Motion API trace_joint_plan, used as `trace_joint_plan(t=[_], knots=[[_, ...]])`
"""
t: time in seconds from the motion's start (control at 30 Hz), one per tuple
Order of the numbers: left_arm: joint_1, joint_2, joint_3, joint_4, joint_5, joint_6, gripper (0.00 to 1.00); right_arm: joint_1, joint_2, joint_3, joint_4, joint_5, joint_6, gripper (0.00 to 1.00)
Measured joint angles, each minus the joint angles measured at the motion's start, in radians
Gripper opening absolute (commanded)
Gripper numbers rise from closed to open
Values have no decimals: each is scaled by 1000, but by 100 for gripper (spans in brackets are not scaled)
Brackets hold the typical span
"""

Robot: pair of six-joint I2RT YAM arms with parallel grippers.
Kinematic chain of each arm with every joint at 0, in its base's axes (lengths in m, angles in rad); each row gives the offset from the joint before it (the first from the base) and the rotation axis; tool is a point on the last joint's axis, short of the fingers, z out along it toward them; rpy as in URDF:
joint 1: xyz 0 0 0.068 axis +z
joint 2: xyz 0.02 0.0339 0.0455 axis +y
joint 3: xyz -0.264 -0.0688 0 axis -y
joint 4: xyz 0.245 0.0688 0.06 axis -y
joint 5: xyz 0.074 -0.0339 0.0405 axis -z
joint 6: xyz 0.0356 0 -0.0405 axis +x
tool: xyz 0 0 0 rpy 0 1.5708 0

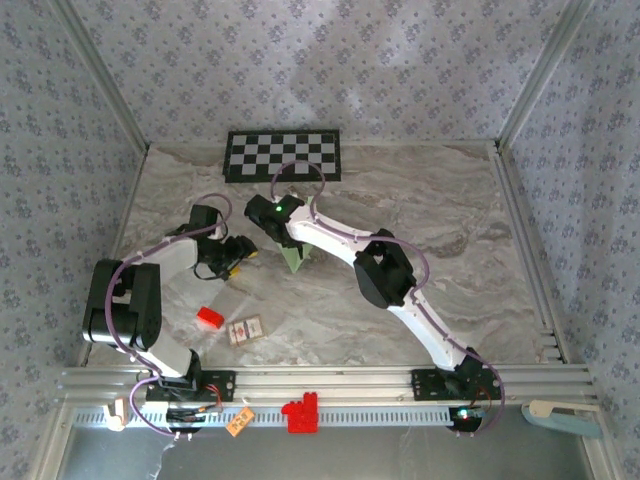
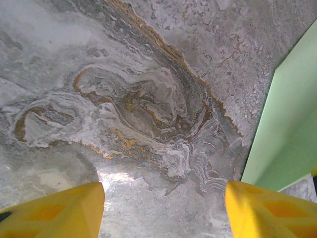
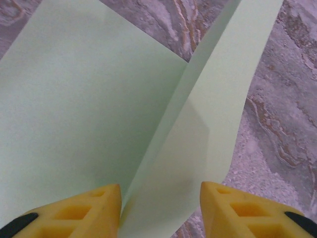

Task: Fold a paper plane with a square sheet of paper (pick it up from the middle)
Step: Turn over the paper at the center of the table.

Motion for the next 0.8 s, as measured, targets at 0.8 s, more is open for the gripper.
trace_joint_plan(t=[0.8], knots=[[0, 0, 0, -1, 0, -7, 66, -45, -37, -149, 2, -76, 124, 23]])
